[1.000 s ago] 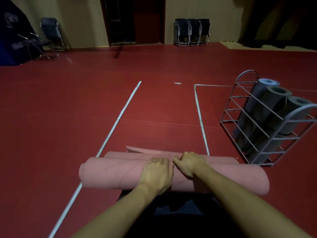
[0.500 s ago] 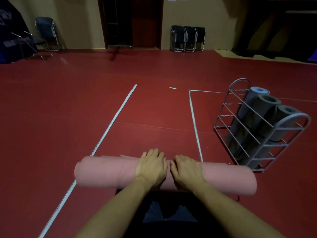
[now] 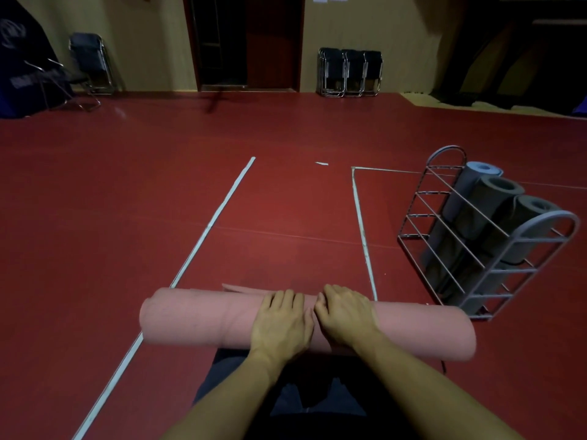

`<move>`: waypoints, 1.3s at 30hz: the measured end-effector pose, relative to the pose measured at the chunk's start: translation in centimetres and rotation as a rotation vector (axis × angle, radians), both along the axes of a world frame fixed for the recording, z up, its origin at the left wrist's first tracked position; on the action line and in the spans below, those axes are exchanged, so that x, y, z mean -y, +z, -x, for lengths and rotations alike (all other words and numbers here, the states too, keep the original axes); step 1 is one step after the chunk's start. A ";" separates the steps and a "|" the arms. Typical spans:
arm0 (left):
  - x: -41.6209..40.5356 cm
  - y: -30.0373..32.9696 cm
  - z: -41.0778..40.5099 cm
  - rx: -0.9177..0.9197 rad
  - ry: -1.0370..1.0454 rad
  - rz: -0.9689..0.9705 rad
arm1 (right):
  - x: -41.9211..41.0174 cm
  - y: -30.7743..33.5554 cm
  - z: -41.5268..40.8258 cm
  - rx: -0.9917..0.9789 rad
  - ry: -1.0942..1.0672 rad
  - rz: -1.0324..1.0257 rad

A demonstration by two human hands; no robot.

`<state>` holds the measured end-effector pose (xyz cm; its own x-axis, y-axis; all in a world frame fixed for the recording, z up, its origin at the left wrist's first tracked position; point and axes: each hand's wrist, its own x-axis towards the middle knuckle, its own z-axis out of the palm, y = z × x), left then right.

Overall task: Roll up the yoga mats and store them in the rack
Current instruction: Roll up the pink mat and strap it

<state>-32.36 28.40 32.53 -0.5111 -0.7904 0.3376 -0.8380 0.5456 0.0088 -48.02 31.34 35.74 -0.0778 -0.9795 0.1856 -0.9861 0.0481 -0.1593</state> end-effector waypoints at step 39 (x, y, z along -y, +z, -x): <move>7.8 2.0 2.5 0.089 0.034 -0.144 | 5.3 -2.7 3.8 -0.244 0.074 0.119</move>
<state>-34.82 20.63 34.51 -0.5064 -0.8445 0.1743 -0.8568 0.5156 0.0092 -51.81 26.04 33.09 0.0543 -0.9510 0.3044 -0.9961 -0.0304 0.0828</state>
